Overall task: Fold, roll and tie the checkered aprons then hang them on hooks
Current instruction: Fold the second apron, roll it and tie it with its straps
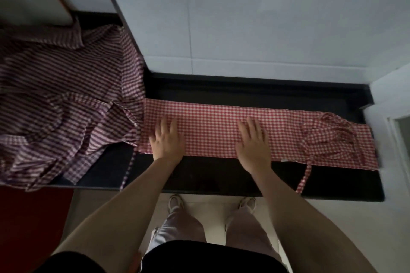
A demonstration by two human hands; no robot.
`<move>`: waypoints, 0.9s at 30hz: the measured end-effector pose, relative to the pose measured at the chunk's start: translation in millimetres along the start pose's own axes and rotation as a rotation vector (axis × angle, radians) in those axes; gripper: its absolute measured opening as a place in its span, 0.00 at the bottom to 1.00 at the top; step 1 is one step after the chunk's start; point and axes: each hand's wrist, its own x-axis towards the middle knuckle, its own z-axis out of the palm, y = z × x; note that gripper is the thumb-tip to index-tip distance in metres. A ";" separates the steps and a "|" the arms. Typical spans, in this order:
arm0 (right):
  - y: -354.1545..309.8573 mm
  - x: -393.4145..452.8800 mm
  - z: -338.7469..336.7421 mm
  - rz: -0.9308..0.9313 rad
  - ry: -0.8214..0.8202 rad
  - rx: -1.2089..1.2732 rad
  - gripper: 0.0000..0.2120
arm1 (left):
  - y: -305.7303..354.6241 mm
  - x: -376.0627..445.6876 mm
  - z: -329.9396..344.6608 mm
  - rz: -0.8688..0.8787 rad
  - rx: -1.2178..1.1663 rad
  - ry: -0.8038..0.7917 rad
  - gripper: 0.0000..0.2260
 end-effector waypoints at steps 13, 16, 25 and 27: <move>-23.8 19.1 -28.4 0.423 -0.069 -0.020 0.24 | 2.5 34.5 -37.6 -0.346 -0.500 -0.087 0.24; -23.6 9.3 -23.2 0.403 -0.092 0.056 0.31 | -4.9 43.7 -48.8 -0.395 -0.742 -0.175 0.17; -55.8 8.9 -20.7 0.272 -0.120 0.083 0.35 | 34.6 32.0 -85.8 -0.133 -1.025 -0.064 0.06; -84.5 14.0 -23.0 0.147 -0.145 0.118 0.31 | 51.4 17.7 -94.8 -0.046 -1.148 -0.123 0.14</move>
